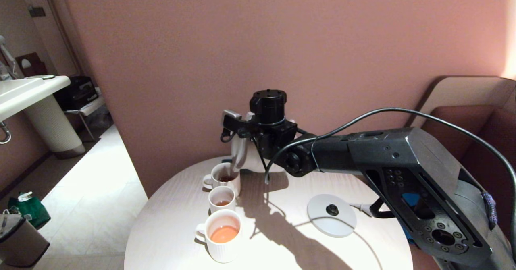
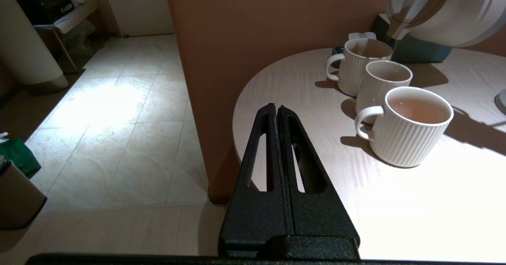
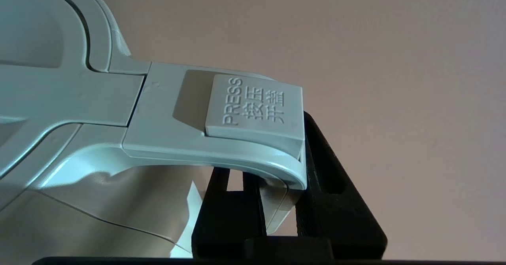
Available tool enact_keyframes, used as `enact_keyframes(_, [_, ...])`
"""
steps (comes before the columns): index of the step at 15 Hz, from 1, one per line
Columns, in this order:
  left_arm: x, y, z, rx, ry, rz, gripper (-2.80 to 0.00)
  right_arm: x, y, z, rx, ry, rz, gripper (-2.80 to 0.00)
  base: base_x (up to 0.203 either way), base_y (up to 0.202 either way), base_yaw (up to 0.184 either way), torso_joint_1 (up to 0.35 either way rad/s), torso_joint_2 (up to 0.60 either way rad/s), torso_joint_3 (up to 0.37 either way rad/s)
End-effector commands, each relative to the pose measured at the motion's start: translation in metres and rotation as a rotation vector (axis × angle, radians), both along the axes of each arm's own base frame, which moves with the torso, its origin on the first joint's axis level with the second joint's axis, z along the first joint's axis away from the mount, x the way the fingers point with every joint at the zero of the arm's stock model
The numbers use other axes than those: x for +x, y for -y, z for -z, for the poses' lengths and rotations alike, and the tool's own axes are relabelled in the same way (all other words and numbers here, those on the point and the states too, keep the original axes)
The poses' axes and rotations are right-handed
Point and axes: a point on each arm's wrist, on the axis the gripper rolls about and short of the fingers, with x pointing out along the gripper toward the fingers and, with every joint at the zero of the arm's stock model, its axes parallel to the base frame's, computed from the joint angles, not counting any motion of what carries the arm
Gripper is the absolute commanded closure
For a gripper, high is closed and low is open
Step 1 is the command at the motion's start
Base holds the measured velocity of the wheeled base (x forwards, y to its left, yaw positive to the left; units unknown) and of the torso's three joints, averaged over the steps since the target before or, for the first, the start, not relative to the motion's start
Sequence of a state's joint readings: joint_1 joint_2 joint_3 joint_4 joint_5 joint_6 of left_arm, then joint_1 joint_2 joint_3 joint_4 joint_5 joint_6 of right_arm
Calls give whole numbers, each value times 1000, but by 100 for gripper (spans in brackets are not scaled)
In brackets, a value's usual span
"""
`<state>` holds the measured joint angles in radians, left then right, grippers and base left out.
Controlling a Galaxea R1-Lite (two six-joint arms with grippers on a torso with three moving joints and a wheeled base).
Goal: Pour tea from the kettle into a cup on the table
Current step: Pour water into the cup
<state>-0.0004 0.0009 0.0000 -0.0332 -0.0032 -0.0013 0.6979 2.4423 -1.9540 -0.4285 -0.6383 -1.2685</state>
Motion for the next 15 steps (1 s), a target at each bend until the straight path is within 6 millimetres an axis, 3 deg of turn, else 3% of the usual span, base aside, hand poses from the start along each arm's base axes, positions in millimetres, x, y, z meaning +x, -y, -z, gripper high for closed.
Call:
enact_keyframes(1, [0,0,0,0,0,0,0,0,1,-4,0,11,12,0,0,0,0,0,0,0])
enact_keyframes(12, [0,0,0,0,0,1,0,-6,-6,-8,56,33,17,0,0,0,0,0,0,0])
enact_keyframes(15, [0,0,0,0,0,-1,0,-7,-6,-7,150,27,36,0,0,0,0,0,0,0])
